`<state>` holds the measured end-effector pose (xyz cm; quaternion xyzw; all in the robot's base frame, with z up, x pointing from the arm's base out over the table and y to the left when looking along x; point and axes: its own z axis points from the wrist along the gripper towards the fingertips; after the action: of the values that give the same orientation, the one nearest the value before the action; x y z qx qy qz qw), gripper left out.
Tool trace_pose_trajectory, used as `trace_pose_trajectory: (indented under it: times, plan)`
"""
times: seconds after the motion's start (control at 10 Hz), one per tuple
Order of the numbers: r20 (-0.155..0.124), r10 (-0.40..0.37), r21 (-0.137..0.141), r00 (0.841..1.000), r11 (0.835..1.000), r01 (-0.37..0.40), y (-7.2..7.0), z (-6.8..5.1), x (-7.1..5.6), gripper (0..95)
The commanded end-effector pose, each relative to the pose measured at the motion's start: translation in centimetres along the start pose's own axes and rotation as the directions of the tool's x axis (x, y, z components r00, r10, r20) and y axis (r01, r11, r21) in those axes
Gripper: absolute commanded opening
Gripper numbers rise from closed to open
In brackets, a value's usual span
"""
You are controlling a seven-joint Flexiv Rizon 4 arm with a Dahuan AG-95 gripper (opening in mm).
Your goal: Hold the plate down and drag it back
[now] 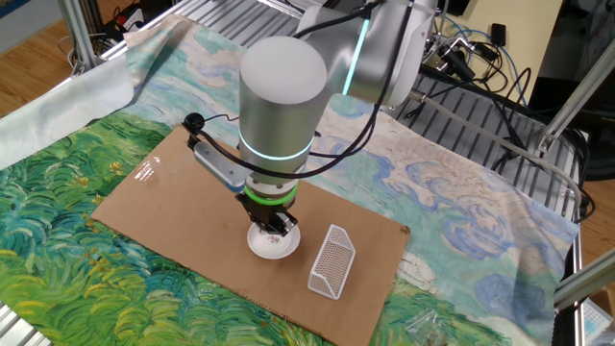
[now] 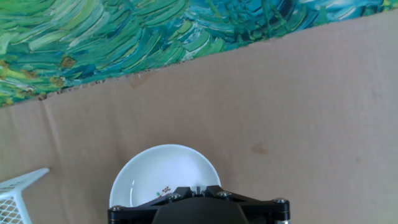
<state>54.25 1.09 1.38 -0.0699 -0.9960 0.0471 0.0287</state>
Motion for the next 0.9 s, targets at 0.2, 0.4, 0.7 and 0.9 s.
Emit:
trace_pose_trajectory:
  times: [0.2,0.4,0.7,0.9]
  plan:
    - [0.011,-0.014,0.024,1.000,1.000,0.014,-1.01,0.10,-0.36,0.0]
    - [0.015,-0.016,0.029,1.000,0.999,0.015,-1.30,0.14,-0.48,0.0]
    - [0.012,0.000,0.027,1.000,1.000,-0.001,-1.26,-0.06,-0.40,0.0]
    - [0.006,0.015,0.020,1.000,1.000,-0.016,-1.07,-0.19,-0.28,0.0]
